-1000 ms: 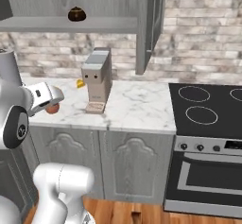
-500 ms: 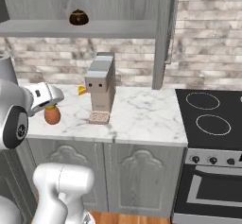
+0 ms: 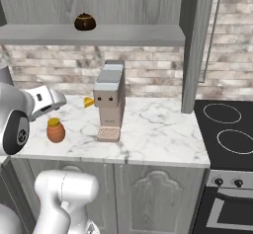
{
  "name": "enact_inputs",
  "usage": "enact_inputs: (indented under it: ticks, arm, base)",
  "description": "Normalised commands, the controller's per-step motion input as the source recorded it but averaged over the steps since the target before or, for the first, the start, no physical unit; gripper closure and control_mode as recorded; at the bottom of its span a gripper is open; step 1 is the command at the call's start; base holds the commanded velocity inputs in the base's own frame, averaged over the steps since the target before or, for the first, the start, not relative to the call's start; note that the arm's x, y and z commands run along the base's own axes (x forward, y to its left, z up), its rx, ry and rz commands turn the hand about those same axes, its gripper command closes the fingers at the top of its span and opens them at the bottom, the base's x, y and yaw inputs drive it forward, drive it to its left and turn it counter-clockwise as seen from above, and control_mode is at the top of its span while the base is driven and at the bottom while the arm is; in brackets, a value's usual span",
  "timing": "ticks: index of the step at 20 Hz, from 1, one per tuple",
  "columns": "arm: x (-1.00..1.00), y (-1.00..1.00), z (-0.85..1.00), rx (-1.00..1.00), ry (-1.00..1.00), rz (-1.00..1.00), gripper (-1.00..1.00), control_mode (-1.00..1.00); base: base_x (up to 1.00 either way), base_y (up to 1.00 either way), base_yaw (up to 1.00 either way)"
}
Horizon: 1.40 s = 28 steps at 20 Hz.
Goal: Pick the yogurt and honey bottle from the counter and place them in the cabinets closest to them.
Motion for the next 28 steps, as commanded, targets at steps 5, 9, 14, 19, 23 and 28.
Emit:
enact_inputs:
  ticks: [5,9,14,19,23,28]
  arm:
    - [0.03,0.14,0.00,0.02,-0.02,0.00,-1.00,-1.00]
    - [0.05,0.21,-0.06,0.00,-0.01,0.00,-1.00,-1.00]
    - [0.03,0.18,-0.10,0.03,-0.01,0.00,-1.00,-1.00]
    - [0.06,0.12,-0.22,0.08,0.00,0.01,-1.00,-1.00]
    - [0.01,0.13,-0.25,0.13,0.00,0.05,-1.00,-1.00]
    - [0.12,0.11,-0.29,0.11,0.00,0.03,-1.00,-1.00]
  base:
    - [0.00,0.00,0.00]
    - [0.00,0.00,0.00]
    - [0.00,0.00,0.00]
    - [0.00,0.00,0.00]
    - [0.00,0.00,0.00]
    - [0.00,0.00,0.00]
